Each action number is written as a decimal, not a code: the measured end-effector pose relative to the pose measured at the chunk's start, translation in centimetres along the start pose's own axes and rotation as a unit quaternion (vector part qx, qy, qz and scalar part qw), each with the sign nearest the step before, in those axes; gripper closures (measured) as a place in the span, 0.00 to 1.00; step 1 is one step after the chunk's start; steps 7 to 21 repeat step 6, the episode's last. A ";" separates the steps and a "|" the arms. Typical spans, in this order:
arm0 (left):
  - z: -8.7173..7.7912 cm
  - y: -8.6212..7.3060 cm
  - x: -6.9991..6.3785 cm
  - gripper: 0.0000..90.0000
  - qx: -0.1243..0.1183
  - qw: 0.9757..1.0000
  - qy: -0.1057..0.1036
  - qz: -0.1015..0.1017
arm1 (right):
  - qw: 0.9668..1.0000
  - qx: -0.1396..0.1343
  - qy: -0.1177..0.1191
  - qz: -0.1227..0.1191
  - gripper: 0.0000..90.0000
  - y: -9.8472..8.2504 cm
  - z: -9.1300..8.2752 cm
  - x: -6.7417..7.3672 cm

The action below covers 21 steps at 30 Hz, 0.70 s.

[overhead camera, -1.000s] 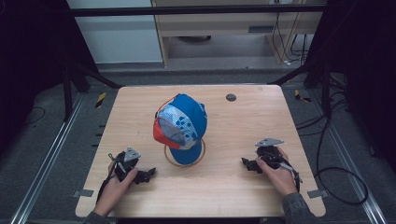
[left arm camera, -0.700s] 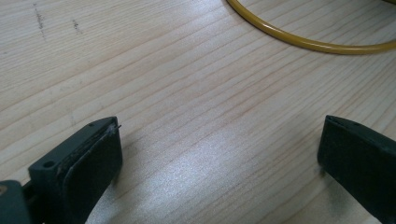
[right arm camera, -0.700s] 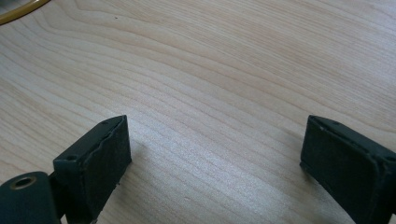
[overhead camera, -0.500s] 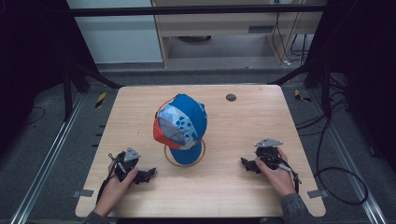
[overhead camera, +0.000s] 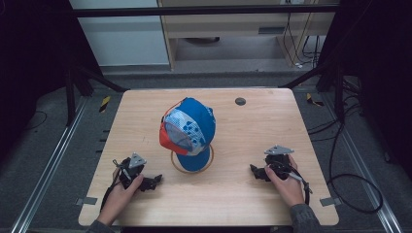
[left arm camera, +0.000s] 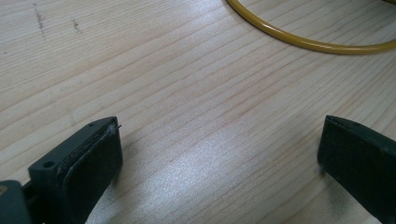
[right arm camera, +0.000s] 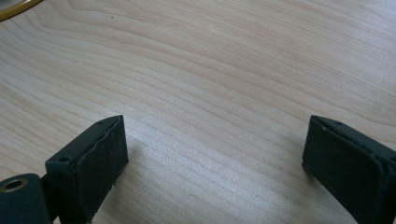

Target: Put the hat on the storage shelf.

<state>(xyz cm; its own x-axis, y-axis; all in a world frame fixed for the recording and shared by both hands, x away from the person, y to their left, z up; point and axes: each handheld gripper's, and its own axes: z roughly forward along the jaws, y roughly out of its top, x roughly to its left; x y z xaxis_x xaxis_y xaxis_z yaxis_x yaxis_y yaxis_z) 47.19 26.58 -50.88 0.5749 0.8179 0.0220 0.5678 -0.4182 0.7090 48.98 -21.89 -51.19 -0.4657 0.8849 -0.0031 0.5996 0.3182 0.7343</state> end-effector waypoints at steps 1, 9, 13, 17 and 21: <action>0.0 0.0 0.0 0.00 0.000 1.000 0.000 0.000 | 1.000 -0.001 -0.002 0.001 0.08 -0.1 -0.1 0.0; 0.0 0.0 0.0 0.00 0.000 1.000 0.000 -0.001 | 1.000 0.000 -0.011 0.010 0.07 -0.4 -0.4 0.3; 0.0 0.0 0.0 0.00 0.000 1.000 0.000 -0.001 | 1.000 0.000 -0.011 0.010 0.07 -0.4 -0.4 0.3; 0.0 0.0 0.0 0.00 0.000 1.000 0.000 -0.001 | 1.000 0.000 -0.011 0.010 0.07 -0.4 -0.4 0.3; 0.0 0.0 0.0 0.00 0.000 1.000 0.000 -0.001 | 1.000 0.000 -0.011 0.010 0.07 -0.4 -0.4 0.3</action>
